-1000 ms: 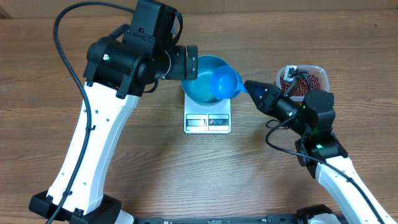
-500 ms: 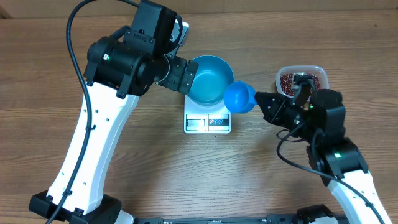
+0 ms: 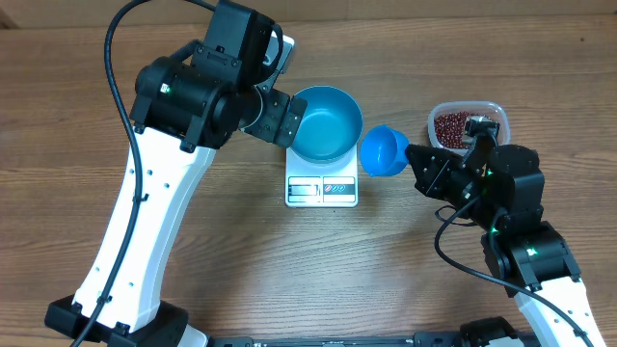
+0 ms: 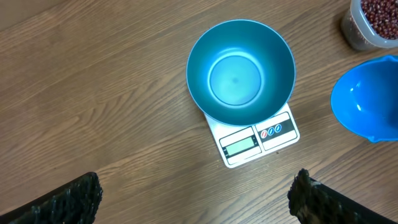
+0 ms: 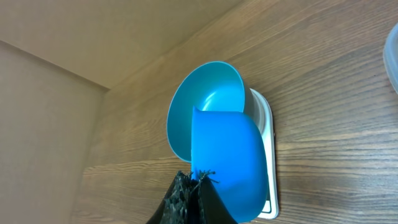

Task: Scoop item into bowl and weigh 150g on scale
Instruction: 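Withdraw the left gripper and move the scoop right with the right gripper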

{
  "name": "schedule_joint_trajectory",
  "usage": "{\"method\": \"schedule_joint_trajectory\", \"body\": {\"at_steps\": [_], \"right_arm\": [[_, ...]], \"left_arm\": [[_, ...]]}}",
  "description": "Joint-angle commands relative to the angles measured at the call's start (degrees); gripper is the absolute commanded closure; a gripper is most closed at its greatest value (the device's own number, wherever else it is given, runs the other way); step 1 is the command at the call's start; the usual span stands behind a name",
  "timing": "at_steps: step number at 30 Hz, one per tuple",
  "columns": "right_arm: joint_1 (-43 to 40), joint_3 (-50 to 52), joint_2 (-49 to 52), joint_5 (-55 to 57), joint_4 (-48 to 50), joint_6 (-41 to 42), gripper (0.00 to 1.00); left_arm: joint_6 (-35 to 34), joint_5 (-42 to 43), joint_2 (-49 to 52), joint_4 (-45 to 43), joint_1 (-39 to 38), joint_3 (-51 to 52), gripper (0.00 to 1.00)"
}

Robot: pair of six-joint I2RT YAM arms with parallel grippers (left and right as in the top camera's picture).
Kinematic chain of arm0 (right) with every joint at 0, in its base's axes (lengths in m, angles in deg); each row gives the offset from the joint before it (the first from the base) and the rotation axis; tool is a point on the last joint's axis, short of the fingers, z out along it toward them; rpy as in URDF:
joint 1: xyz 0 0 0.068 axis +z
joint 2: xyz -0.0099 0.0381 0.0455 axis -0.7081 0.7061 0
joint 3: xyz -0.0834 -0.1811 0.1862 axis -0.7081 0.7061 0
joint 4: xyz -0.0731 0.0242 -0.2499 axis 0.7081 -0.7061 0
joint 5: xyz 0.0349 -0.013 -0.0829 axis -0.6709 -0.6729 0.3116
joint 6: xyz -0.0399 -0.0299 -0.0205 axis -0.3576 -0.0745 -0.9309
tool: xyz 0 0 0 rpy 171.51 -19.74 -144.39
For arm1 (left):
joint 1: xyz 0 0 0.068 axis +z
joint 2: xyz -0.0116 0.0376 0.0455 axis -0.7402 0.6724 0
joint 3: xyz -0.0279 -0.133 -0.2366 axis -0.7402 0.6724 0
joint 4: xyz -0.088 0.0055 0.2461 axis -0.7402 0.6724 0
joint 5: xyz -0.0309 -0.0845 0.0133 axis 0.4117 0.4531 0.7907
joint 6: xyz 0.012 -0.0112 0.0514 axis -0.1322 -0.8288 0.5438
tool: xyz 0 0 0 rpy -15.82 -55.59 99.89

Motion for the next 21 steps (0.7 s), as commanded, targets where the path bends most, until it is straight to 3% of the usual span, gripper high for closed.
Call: {"method": "schedule_joint_trajectory", "body": {"at_steps": [1, 7, 16, 21], "right_arm": [[0.24, -1.92, -0.85, 0.72, -0.07, -0.63, 0.96], [0.22, -1.92, -0.85, 0.96, -0.48, -0.83, 0.96], [0.22, -1.92, -0.85, 1.62, -0.48, -0.83, 0.96], [0.24, -1.92, -0.83, 2.21, -0.48, -0.83, 0.96]], "left_arm": [[2.19, -0.76, -0.98, 0.09, -0.04, 0.22, 0.00], [2.19, -0.57, -6.64, -4.20, -0.11, 9.81, 0.00], [1.92, 4.13, -24.24, -26.51, -0.11, 39.58, 0.00], [1.03, 3.34, -29.16, -32.39, -0.11, 49.57, 0.00]]}}
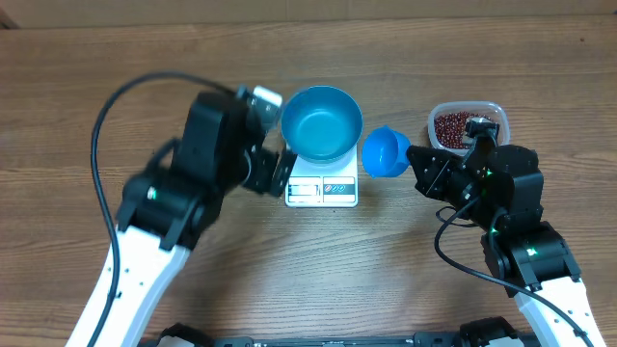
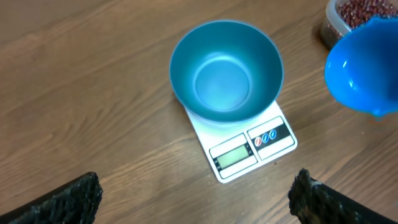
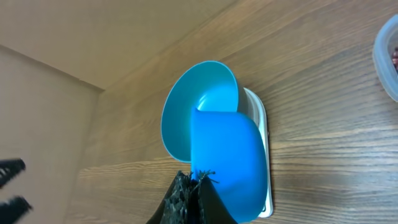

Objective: Scoop item into bowl and weigh 150g on scale

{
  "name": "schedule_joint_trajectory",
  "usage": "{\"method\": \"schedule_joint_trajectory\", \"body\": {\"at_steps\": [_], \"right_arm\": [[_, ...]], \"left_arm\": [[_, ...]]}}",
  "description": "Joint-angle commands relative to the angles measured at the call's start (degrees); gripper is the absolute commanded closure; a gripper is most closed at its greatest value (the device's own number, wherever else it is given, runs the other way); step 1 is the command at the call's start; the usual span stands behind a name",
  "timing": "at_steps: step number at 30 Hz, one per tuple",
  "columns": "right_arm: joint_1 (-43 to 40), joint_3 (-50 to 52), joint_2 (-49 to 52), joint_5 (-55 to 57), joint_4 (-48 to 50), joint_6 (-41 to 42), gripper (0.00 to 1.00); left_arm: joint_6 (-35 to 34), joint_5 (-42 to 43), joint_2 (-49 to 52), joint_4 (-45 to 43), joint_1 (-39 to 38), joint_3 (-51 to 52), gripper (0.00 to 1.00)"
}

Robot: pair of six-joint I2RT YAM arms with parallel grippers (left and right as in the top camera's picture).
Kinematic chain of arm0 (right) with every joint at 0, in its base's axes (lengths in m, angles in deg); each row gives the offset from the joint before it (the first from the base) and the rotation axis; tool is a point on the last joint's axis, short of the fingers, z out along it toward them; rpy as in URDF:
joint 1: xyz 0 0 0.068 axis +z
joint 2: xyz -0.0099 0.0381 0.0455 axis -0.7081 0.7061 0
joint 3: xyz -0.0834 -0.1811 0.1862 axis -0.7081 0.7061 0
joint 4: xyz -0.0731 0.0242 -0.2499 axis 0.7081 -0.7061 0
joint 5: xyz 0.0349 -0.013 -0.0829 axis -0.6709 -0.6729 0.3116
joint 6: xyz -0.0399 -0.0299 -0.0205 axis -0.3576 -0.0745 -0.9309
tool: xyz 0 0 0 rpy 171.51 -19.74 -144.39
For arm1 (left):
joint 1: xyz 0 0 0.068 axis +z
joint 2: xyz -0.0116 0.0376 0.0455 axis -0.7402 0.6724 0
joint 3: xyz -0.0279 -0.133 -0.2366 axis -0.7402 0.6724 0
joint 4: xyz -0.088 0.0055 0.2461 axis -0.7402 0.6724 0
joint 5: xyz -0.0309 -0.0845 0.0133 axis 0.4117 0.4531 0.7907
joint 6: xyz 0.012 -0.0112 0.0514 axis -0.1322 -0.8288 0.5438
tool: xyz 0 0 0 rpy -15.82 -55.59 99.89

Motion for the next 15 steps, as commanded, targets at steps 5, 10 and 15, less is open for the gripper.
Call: {"method": "schedule_joint_trajectory", "body": {"at_steps": [5, 10, 15], "right_arm": [[0.24, -1.90, -0.83, 1.36, 0.33, -0.50, 0.96], [0.24, -1.90, -0.83, 1.51, 0.31, -0.50, 0.96], [0.24, -1.90, -0.83, 1.53, 0.31, -0.50, 0.96]], "left_arm": [[-0.37, 0.72, -1.01, -1.31, -0.11, 5.38, 0.01], [-0.37, 0.72, 0.92, -1.31, -0.11, 5.38, 0.00], [-0.37, 0.72, 2.45, -1.31, -0.11, 5.38, 0.00]]}}
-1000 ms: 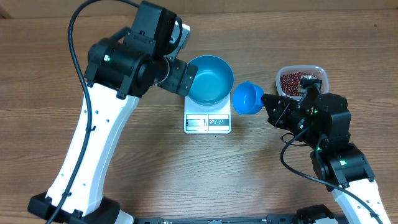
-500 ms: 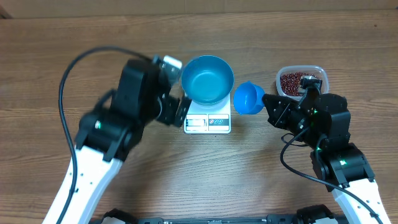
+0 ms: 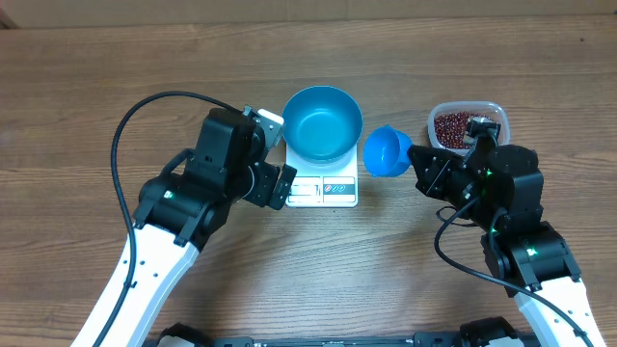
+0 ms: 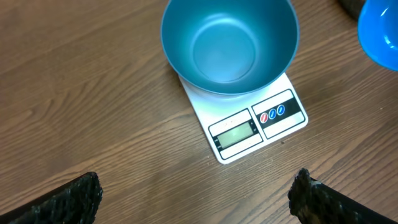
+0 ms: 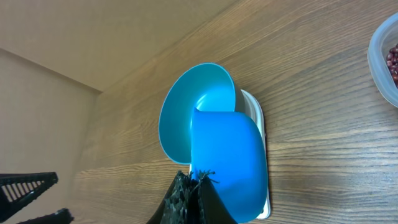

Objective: Scoop item into bowl and weigh 150g on scale

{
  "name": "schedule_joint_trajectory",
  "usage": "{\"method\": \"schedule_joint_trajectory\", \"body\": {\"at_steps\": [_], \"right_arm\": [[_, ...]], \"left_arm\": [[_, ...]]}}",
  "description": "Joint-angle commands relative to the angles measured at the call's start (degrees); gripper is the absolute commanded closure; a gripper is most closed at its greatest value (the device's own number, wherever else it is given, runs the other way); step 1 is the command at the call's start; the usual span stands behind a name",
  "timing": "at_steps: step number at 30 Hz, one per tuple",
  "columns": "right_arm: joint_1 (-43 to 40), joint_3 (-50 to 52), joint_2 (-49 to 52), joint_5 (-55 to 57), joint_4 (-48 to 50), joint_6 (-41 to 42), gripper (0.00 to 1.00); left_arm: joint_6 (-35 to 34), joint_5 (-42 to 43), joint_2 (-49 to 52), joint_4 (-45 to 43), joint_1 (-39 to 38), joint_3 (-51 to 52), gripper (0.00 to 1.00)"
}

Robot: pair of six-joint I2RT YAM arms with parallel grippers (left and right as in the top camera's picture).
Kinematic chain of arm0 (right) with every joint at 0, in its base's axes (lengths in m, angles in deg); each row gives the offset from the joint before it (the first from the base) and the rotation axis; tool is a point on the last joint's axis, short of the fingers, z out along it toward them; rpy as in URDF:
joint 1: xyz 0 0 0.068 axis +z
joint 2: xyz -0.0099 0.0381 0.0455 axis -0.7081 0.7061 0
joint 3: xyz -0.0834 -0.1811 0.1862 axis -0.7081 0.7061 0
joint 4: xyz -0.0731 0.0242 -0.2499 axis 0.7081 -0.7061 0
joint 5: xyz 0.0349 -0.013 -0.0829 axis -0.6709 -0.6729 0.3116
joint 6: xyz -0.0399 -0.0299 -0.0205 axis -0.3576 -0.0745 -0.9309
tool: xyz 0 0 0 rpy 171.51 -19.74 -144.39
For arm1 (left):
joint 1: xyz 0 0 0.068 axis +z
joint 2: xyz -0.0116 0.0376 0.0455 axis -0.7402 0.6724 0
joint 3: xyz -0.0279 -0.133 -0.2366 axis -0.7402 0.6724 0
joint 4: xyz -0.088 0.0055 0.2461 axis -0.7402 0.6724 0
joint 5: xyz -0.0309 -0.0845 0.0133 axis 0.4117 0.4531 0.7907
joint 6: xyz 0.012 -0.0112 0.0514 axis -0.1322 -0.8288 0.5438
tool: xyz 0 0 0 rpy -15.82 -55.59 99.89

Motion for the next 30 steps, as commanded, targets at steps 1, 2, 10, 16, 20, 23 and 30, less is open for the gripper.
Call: {"method": "schedule_joint_trajectory", "body": {"at_steps": [1, 2, 10, 16, 20, 23, 30], "right_arm": [[0.22, -1.90, -0.83, 0.98, 0.28, -0.52, 0.96], [0.24, -1.90, -0.83, 0.98, 0.28, -0.55, 0.96], [0.22, -1.90, -0.83, 0.98, 0.28, -0.55, 0.96], [0.22, -1.90, -0.83, 0.98, 0.24, -0.57, 0.96], [0.24, -1.90, -0.83, 0.96, -0.24, -1.53, 0.96], [0.22, -1.90, -0.83, 0.98, -0.85, -1.84, 0.96], [0.22, -1.90, -0.83, 1.42, -0.96, -1.81, 0.96]], "left_arm": [[-0.37, 0.72, 1.20, -0.24, -0.11, 0.20, 0.00], [-0.37, 0.72, 1.46, -0.26, -0.11, 0.20, 0.00], [-0.35, 0.83, 2.89, 0.72, -0.11, 0.20, 0.00], [5.60, 5.86, 2.01, 1.55, -0.11, 0.20, 0.00], [11.23, 11.85, -1.62, -0.87, -0.11, 0.20, 0.00], [10.95, 11.17, -5.77, -1.81, -0.02, 0.26, 0.01], [2.64, 1.66, -13.99, -3.58, -0.02, 2.64, 0.01]]}}
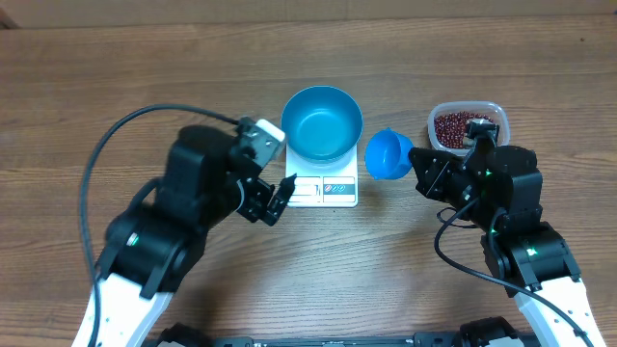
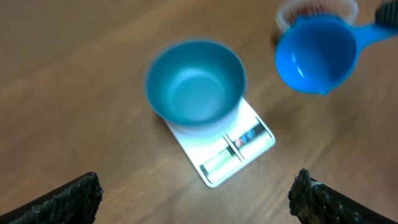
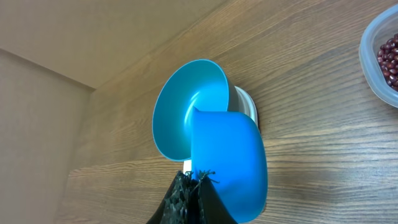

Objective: Scoop item into bowl and weigh 150g on scale

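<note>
An empty teal bowl stands on the white scale. Right of it hangs an empty blue scoop, its handle held in my shut right gripper. A clear tub of red beans sits behind that gripper. My left gripper is open just left of the scale's display, holding nothing. The left wrist view, blurred, shows the bowl, scale, scoop and wide-apart fingers. The right wrist view shows the scoop in front of the bowl.
The wooden table carries nothing else. My left arm fills the front left and my right arm the front right. The tub's edge shows at the right of the right wrist view.
My left arm has drawn back toward the front left and its camera now sees bowl, scale, scoop and tub from farther off. The right gripper with the scoop has hardly shifted.
My left gripper was open beside the bowl's left rim, with the arm stretched far over the table. It then stood left of the scale, and now sits lower by the display. The right gripper held the empty scoop right of the bowl throughout, edging slightly right.
</note>
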{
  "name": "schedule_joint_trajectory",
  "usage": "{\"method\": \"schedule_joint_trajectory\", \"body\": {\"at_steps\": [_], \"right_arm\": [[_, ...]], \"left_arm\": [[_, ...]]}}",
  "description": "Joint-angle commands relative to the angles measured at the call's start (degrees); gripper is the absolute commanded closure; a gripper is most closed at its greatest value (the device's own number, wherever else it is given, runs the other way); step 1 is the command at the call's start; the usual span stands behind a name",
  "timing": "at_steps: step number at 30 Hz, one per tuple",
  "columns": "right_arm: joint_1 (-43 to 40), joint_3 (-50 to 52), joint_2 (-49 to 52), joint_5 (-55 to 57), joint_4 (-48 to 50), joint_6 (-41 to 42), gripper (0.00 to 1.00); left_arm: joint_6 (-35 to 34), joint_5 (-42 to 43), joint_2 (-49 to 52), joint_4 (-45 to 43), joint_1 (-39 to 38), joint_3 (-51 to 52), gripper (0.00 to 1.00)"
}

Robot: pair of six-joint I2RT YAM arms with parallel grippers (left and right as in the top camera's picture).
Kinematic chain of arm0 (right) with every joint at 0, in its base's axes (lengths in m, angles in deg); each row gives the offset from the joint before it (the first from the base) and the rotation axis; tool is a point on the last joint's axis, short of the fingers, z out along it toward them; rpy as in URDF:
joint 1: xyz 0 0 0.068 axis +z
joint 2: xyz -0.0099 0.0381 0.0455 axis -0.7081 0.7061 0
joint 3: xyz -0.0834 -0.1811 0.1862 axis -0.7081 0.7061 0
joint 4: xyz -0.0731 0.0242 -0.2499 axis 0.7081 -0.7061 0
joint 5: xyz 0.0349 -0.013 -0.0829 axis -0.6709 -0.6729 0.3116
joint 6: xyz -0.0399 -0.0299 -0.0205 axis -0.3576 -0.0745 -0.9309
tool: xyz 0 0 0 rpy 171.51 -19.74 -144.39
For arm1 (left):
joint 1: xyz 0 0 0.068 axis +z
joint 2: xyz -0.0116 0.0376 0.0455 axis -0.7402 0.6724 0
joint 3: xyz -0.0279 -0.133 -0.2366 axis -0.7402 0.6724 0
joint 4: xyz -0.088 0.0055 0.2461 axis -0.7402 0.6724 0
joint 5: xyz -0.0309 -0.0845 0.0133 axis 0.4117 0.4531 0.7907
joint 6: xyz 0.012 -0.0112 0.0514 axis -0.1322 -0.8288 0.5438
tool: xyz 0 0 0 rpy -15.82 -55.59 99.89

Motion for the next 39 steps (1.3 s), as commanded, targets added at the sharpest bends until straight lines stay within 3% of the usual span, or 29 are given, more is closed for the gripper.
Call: {"method": "schedule_joint_trajectory", "body": {"at_steps": [1, 8, 27, 39], "right_arm": [[0.22, -1.90, -0.83, 0.87, 0.35, -0.87, 0.96], [0.22, -1.90, -0.83, 0.87, 0.35, -0.90, 0.96], [0.22, -1.90, -0.83, 1.09, 0.35, -0.90, 0.96], [0.22, -1.90, -0.83, 1.51, 0.31, -0.90, 0.96]], "left_arm": [[-4.61, -4.33, -3.98, -2.16, -0.02, 3.15, 0.00], [-5.35, -4.33, -5.20, -4.96, -0.02, 5.73, 0.00], [-5.38, -4.33, 6.51, -3.87, -0.02, 5.75, 0.00], [-5.38, -4.33, 7.56, -3.89, -0.02, 5.75, 0.00]]}}
